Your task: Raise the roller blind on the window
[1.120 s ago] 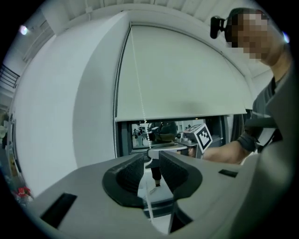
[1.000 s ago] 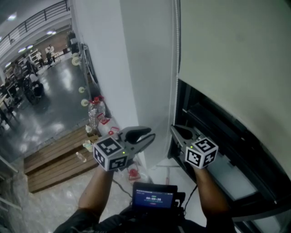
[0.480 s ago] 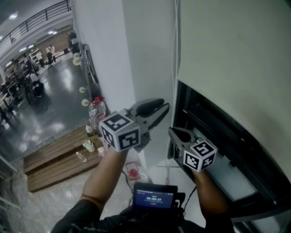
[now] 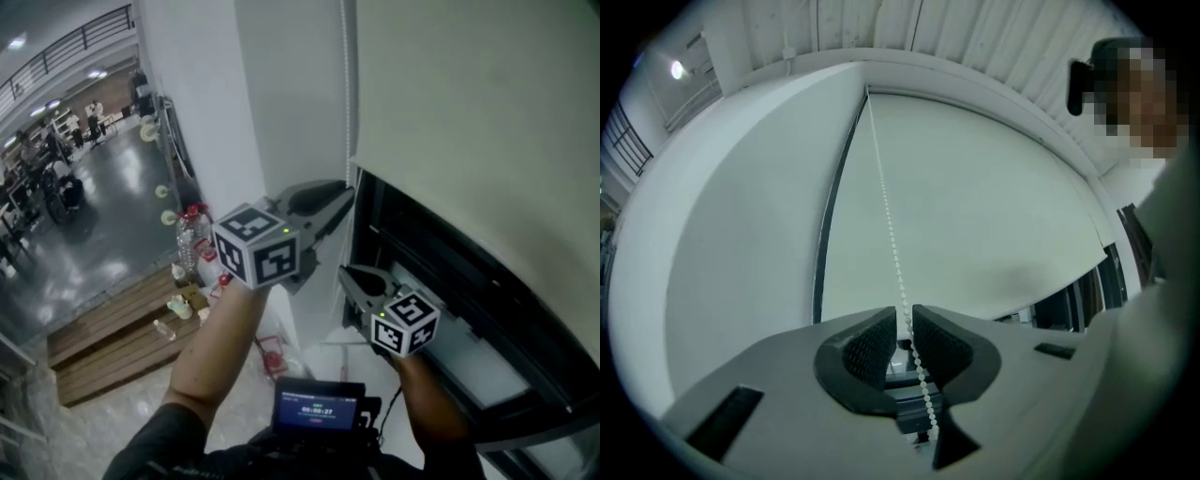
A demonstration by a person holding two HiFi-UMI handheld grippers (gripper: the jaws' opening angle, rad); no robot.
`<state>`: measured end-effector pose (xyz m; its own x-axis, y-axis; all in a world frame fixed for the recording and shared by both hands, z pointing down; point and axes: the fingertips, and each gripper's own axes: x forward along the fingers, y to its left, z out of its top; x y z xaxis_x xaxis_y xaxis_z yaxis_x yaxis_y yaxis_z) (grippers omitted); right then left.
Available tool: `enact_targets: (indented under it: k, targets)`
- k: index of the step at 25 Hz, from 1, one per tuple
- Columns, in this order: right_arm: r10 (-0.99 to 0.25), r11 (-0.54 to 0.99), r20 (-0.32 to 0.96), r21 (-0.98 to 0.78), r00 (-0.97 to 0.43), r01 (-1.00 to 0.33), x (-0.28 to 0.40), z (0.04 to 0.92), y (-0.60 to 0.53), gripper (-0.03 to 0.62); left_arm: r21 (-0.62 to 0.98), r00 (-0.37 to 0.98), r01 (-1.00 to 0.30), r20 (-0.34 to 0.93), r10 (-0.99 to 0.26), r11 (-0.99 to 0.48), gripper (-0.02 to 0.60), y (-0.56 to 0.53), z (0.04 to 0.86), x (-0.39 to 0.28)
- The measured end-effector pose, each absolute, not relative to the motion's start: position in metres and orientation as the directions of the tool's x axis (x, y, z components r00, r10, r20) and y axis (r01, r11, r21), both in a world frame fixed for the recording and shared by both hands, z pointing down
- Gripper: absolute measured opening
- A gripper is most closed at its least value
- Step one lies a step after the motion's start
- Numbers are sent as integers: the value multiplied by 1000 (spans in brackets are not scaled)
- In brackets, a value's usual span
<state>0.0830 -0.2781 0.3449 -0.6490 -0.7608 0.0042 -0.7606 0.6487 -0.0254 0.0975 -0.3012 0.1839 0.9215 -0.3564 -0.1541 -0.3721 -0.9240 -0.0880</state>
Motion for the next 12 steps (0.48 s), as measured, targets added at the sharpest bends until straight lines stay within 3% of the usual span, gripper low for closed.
enact_targets:
  k: [12]
  targets:
    - [-765, 643, 9, -30, -644, -765, 81, 346, -287, 6, -90, 923, -359, -183, -338, -929, 22, -310, 189, 97]
